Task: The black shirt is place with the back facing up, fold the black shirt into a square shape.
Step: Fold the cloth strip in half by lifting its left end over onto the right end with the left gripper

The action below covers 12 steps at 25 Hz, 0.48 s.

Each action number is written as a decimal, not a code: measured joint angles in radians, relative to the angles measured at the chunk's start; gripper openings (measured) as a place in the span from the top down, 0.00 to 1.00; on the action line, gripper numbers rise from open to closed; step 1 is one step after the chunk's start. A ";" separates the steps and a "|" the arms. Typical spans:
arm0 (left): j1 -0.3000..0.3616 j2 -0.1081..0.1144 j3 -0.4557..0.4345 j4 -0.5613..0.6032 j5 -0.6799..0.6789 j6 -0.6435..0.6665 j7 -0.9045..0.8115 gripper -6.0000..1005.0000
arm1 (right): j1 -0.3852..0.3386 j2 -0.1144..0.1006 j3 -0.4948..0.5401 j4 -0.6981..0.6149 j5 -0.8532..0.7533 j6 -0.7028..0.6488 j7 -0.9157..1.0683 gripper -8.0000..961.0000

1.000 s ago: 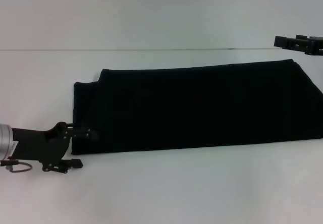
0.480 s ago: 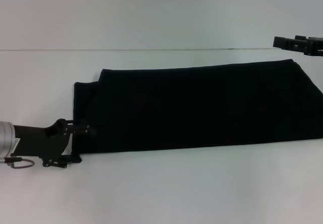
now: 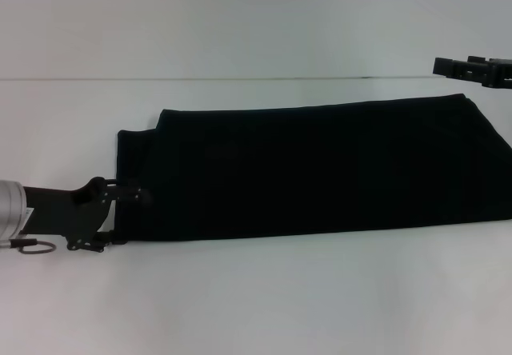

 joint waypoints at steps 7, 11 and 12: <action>-0.008 0.001 0.000 -0.001 -0.003 0.017 0.039 0.19 | -0.001 -0.001 0.006 0.000 0.000 -0.003 0.000 0.05; -0.002 0.002 -0.005 -0.001 -0.004 0.011 0.068 0.23 | -0.002 -0.001 0.006 0.000 0.000 -0.002 -0.001 0.05; 0.000 0.002 -0.007 -0.001 -0.004 0.010 0.073 0.23 | -0.002 -0.001 0.006 0.000 0.000 -0.002 -0.001 0.05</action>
